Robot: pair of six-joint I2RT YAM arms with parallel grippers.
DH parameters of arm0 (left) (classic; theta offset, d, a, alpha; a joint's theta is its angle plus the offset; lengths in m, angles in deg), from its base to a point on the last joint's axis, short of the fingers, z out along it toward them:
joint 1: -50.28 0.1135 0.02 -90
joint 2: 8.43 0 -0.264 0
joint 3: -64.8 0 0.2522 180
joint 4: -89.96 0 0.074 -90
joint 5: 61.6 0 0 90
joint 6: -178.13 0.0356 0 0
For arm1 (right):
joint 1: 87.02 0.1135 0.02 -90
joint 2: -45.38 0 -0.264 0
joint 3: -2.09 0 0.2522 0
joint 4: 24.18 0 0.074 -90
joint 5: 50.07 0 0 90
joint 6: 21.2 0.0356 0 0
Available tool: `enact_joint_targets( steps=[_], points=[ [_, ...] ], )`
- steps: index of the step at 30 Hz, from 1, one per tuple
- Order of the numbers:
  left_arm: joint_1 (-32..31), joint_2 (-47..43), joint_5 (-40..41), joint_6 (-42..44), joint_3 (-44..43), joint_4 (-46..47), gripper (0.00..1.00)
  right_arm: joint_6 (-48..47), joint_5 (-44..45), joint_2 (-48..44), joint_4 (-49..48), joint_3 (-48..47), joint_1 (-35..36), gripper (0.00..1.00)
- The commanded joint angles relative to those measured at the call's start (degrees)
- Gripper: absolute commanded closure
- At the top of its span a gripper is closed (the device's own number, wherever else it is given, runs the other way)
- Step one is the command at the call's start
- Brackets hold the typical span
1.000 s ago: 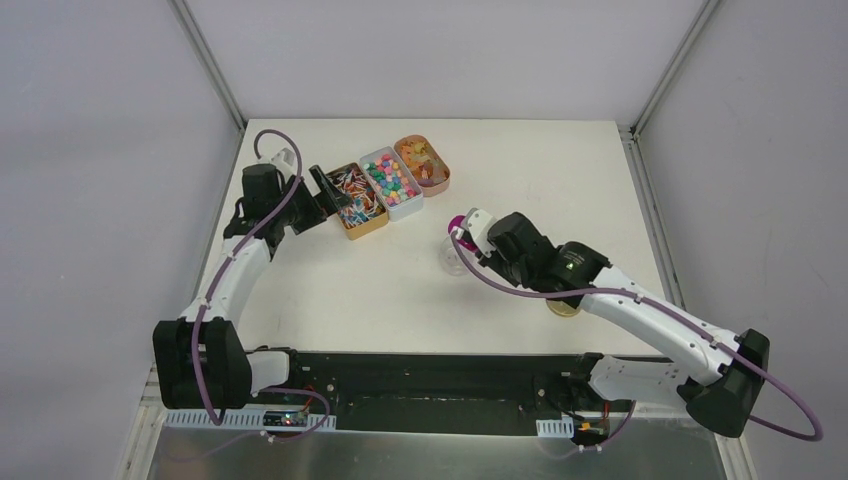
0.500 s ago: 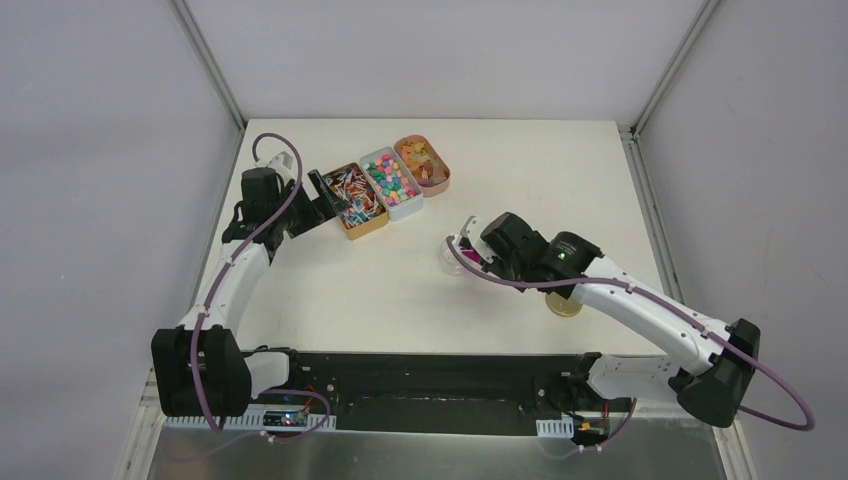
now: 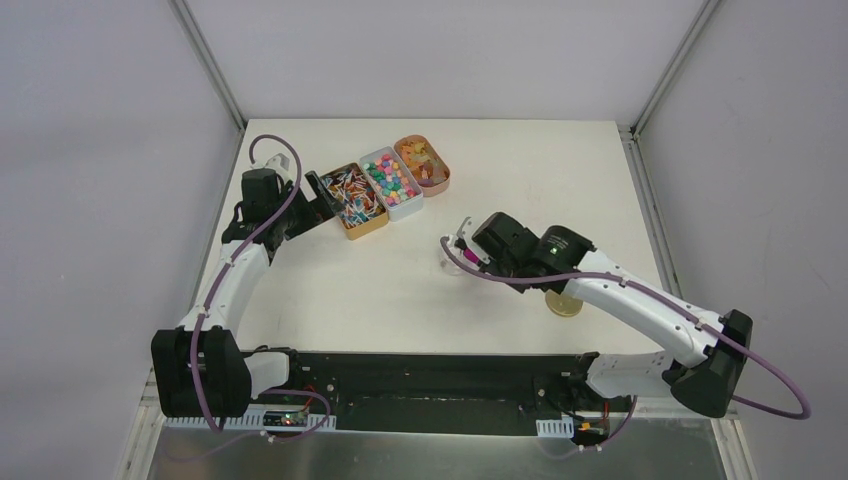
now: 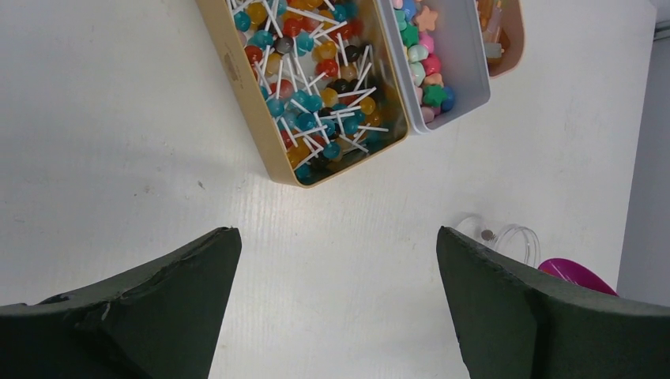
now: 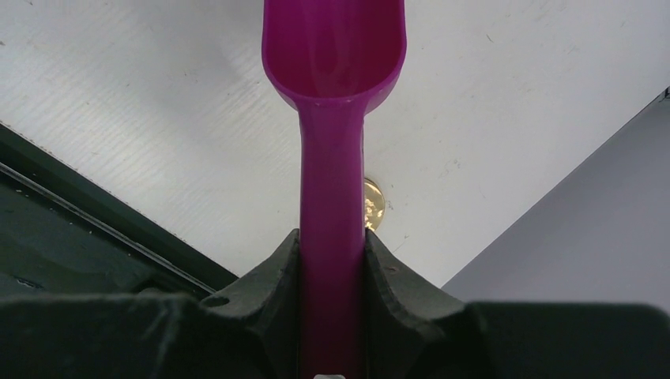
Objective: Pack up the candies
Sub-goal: Place the fake candies in the packing bottle, then scoop the fake candies from the storage box.
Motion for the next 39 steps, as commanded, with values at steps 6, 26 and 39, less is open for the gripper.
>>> enact_joint_targets(
  steps=[6,26,39],
  points=[
    [-0.3,-1.5,-0.5,1.2,-0.2,0.8,0.07,3.6,1.5,1.4,2.6,-6.9,1.8,1.0],
    [-0.9,-1.3,-25.5,-9.6,1.3,13.6,0.24,3.7,-7.5,11.7,-9.5,-18.1,4.8,1.0],
    [-3.2,3.9,-29.4,-12.5,2.4,16.1,0.39,4.1,-7.4,15.1,-23.4,-23.4,6.5,1.0]
  ],
)
